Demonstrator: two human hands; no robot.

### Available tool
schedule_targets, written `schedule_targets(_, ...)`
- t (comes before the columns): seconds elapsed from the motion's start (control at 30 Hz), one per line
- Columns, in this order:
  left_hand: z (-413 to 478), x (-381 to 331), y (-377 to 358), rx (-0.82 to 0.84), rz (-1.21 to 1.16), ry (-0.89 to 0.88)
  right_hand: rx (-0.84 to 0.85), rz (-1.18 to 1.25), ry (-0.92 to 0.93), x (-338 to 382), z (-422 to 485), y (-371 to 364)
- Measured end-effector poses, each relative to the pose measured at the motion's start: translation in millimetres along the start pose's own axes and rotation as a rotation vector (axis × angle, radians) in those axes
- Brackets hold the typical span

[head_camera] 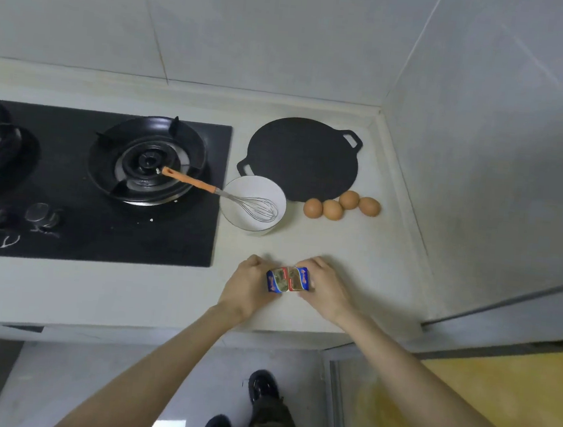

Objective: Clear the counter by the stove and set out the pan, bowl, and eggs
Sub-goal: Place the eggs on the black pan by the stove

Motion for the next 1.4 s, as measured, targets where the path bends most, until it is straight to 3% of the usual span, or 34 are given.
schedule_targets(0.47, 74.3, -94.4, -68.7, 0.103, 0.08, -0.089, -0.108, -0.07, -0.322, -104.5, -62.9, 64.7)
schedule_targets(1.0, 81.0, -108.4, -79.8, 0.161, 0.116, -0.088, -0.094, -0.076, -0.297, -111.3, -70.1, 68.6)
schedule_targets(1.4, -1.6, -26.4, 16.4, -0.105, -0.097, -0.038, -0.116, 0.089, -0.045, 4.1, -23.8, 78.2)
Point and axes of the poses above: each hand's wrist, its own z-axis towards the middle knuckle, its own y-axis out of the back of the hand, x = y × z, the point moved 4 cm from there along z, towards the middle knuckle, and after that the axes turned 14 degrees about x, right-handed, at the moved point
